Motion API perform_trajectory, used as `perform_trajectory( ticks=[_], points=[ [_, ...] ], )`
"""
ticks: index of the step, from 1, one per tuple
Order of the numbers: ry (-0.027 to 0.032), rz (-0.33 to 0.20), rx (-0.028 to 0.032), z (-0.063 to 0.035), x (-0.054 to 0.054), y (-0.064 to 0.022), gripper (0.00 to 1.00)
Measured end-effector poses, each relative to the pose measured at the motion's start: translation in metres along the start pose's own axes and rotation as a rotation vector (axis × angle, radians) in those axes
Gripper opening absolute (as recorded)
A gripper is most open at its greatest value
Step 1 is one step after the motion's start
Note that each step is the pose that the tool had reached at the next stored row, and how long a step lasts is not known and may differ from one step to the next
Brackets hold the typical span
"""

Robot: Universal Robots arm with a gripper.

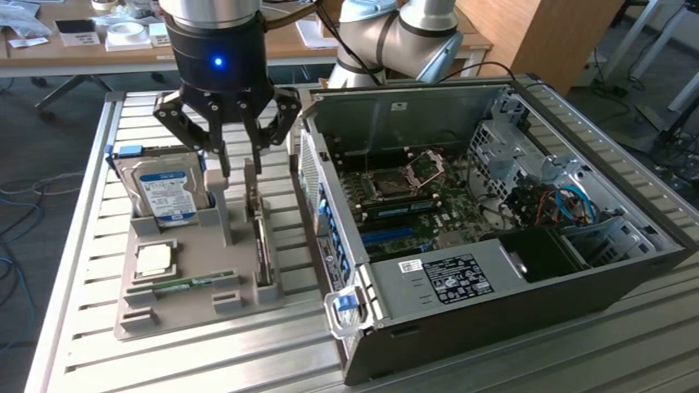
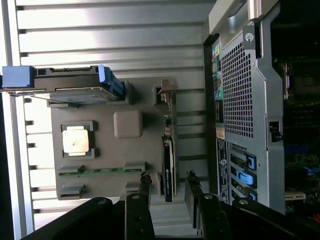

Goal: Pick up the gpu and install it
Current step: 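Pick up the gpu and move the gpu toward the slot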

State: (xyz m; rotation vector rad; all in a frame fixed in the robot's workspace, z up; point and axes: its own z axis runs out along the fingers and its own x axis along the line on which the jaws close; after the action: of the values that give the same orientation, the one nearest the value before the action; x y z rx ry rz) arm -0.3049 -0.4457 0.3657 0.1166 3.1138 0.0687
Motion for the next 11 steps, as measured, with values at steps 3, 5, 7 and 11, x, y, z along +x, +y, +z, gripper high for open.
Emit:
perform_trajectory(
  ticks=[3,5,7,11],
  points=[
    [-0.0003,0.000,-0.0003,0.0011,0.0000,0.0000,0.42],
    [-0.0002,0.000,-0.0002,0.0028,0.0001,-0.0001,0.42],
    [0.0000,0.000,0.0000,0.0036,0.0001,-0.0001,0.42],
    [0.0000,0.000,0.0000,0.0036,0.0001,-0.0002,0.42]
  ],
)
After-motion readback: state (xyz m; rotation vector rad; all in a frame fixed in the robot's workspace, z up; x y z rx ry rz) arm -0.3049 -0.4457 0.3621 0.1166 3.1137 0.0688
